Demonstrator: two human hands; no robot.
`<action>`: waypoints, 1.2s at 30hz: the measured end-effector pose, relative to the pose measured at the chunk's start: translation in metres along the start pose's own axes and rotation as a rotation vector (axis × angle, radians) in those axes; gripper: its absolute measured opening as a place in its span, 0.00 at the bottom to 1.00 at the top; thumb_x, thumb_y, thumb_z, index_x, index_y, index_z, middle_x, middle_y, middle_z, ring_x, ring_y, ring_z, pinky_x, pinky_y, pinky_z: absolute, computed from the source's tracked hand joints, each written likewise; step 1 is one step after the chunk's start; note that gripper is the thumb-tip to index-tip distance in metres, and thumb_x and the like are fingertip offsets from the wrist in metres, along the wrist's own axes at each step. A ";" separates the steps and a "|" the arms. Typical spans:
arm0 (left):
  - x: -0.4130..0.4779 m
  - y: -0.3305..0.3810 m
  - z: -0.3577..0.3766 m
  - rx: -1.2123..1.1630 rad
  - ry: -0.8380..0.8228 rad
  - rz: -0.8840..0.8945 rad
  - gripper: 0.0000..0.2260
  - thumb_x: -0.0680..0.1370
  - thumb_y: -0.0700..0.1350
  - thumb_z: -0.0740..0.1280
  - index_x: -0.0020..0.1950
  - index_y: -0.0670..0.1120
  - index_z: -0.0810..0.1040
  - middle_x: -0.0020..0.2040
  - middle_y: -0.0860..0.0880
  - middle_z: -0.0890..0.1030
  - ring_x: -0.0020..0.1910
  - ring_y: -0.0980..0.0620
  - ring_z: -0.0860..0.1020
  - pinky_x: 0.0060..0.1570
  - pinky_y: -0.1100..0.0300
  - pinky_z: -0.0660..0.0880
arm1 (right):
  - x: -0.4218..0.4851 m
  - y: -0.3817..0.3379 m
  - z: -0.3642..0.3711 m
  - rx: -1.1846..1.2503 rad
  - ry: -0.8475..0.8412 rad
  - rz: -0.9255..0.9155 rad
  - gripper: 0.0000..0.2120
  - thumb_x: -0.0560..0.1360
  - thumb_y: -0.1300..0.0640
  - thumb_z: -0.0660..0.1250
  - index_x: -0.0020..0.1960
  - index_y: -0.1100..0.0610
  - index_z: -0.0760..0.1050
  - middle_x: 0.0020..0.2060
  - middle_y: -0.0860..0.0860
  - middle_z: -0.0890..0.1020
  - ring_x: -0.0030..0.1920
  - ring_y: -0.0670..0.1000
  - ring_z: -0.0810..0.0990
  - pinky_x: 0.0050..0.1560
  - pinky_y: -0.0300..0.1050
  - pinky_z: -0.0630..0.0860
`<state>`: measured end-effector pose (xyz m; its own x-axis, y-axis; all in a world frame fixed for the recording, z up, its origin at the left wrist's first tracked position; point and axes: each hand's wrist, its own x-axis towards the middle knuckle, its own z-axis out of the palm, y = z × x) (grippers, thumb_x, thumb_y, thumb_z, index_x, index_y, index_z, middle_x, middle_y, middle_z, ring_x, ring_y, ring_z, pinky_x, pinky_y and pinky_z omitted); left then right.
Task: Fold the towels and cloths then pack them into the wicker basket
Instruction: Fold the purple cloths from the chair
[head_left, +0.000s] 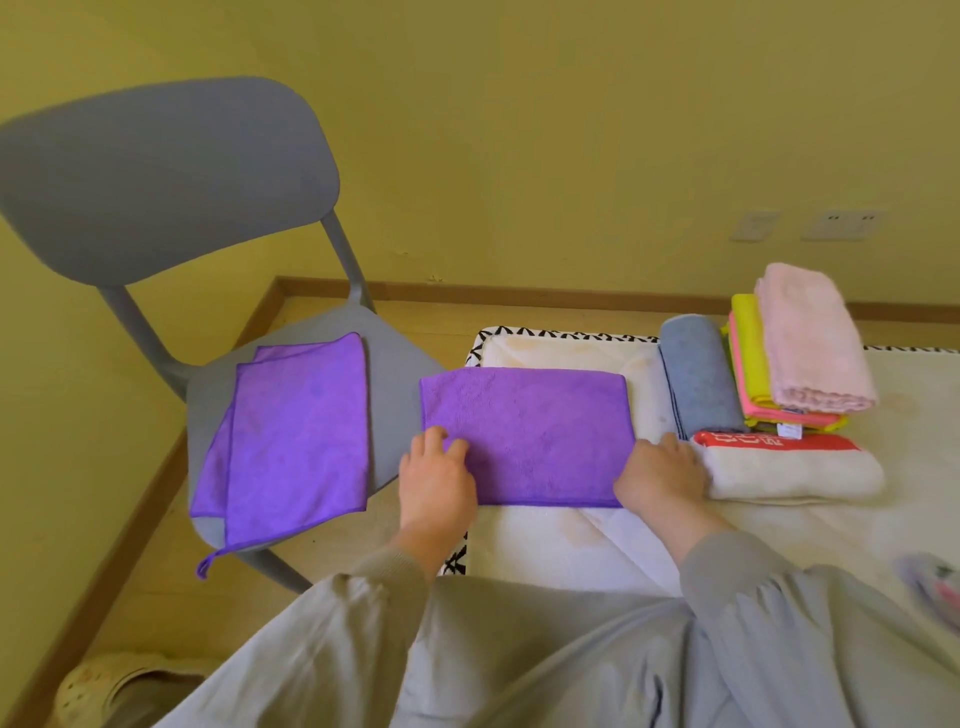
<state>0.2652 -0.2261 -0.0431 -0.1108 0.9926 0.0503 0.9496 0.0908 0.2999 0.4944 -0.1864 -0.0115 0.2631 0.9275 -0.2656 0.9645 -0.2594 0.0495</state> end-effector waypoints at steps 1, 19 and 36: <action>0.003 0.008 0.002 0.013 -0.037 0.040 0.18 0.77 0.42 0.59 0.68 0.46 0.71 0.72 0.42 0.64 0.70 0.41 0.62 0.63 0.49 0.63 | 0.000 -0.003 0.000 0.016 0.058 -0.079 0.19 0.75 0.51 0.61 0.65 0.55 0.69 0.64 0.55 0.68 0.65 0.57 0.66 0.65 0.51 0.66; 0.078 0.037 0.037 0.188 -0.222 0.269 0.25 0.82 0.54 0.45 0.78 0.53 0.45 0.79 0.48 0.46 0.77 0.45 0.44 0.73 0.44 0.44 | 0.039 -0.049 0.025 0.104 0.072 -0.457 0.25 0.82 0.47 0.45 0.78 0.49 0.44 0.77 0.49 0.43 0.77 0.53 0.42 0.74 0.57 0.43; 0.077 0.030 0.056 0.200 -0.192 0.253 0.32 0.74 0.62 0.32 0.78 0.55 0.42 0.79 0.50 0.44 0.77 0.47 0.41 0.73 0.44 0.40 | 0.057 -0.027 0.017 0.480 0.232 -0.019 0.25 0.76 0.53 0.61 0.71 0.59 0.64 0.62 0.56 0.75 0.61 0.58 0.72 0.58 0.50 0.69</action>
<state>0.3018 -0.1423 -0.0833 0.1740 0.9810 -0.0860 0.9805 -0.1645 0.1074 0.4827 -0.1311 -0.0448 0.2961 0.9543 -0.0396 0.8646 -0.2855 -0.4134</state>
